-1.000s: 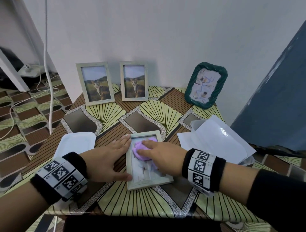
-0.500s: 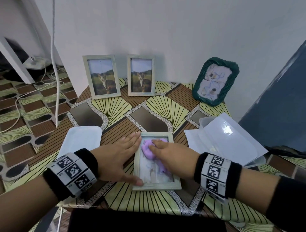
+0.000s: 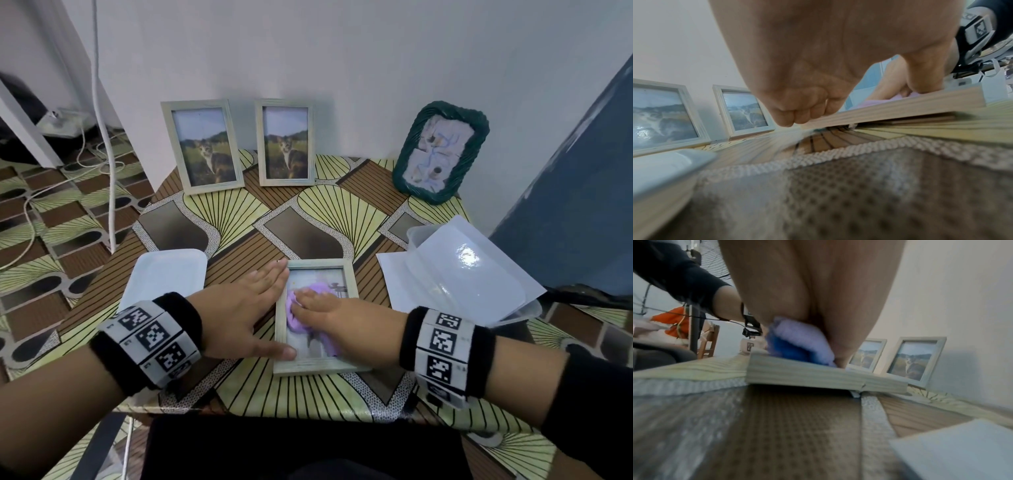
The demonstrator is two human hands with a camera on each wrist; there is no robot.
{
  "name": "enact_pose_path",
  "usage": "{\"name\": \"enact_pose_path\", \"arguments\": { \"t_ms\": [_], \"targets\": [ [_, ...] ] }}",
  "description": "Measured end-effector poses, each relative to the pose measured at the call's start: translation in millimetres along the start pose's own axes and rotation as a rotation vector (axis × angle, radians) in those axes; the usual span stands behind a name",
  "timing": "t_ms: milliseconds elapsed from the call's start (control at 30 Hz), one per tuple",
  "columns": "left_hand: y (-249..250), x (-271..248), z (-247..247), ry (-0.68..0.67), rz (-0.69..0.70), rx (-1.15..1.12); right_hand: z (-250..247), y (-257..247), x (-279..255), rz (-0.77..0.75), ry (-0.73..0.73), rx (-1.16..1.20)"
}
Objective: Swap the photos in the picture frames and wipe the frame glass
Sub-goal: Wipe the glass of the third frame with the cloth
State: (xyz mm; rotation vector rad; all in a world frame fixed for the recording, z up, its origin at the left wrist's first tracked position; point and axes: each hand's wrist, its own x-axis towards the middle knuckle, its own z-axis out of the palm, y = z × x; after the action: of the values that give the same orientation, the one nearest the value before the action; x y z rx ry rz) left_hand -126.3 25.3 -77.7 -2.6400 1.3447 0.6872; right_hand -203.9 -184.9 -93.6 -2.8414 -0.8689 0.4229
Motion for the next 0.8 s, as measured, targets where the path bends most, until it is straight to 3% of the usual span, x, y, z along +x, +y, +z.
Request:
{"name": "enact_pose_path", "arguments": {
  "t_ms": [167, 267, 600, 800],
  "targets": [
    [0, -1, -1, -0.008, -0.001, 0.004, -11, 7, -26, -0.135, -0.069, 0.023],
    [1, -2, -2, -0.020, -0.001, -0.014, -19, 10, -33, -0.155, -0.060, -0.080],
    [1, -2, -3, -0.060, 0.009, -0.099, -20, 12, -17, 0.037, -0.119, -0.451],
    [0, -2, -4, -0.065, 0.006, -0.098, -27, 2, 12, 0.143, -0.121, -0.325]
  ]
}}
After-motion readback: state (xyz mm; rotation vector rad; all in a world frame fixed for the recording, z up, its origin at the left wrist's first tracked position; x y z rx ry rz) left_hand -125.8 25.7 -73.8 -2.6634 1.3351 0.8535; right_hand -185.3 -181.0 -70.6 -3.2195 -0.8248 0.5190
